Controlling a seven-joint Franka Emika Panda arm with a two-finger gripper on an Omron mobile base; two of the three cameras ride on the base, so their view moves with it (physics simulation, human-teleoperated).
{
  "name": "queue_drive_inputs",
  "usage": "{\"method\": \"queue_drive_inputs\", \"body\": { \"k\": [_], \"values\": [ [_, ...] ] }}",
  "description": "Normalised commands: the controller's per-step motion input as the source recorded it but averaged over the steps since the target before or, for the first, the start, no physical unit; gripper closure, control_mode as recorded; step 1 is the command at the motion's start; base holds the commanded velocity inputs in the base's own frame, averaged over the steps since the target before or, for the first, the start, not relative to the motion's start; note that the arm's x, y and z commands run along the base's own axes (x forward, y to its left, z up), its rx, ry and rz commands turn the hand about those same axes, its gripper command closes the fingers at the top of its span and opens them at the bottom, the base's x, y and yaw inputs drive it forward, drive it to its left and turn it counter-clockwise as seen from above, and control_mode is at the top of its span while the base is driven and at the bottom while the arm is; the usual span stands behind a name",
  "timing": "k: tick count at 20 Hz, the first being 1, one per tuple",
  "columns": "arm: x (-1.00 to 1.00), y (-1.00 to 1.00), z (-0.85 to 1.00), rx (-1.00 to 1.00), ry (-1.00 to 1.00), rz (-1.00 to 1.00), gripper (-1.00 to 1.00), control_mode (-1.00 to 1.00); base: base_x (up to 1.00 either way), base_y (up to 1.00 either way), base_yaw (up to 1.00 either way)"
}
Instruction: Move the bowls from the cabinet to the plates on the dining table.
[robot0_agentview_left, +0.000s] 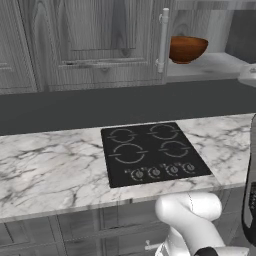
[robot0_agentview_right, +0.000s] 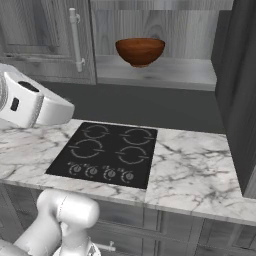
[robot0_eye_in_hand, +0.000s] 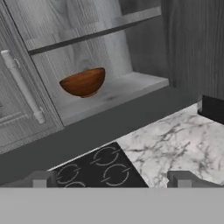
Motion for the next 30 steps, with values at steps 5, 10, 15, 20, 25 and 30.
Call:
{"method": "queue_drive_inputs", "body": {
  "k": [5,10,15,20,25,30],
  "values": [
    [-0.03,0.92,0.28,-0.04,0.06,0.22,-1.00,-1.00,0.00,0.00,0.00],
    [0.06,0.78,0.22,0.00,0.07,0.24,-1.00,-1.00,0.00,0.00,0.00],
    [0.37,0.62,0.01,0.01,-0.03,0.19,-1.00,-1.00,0.00,0.00,0.00],
    [0.59,0.24,-0.09,0.01,-0.07,0.14,-1.00,-1.00,0.00,0.00,0.00],
    [0.46,-0.01,-0.05,-0.01,-0.05,0.08,-1.00,-1.00,0.00,0.00,0.00],
    [0.43,0.00,0.00,-0.05,-0.05,0.02,-1.00,-1.00,0.00,0.00,0.00]
  ]
}}
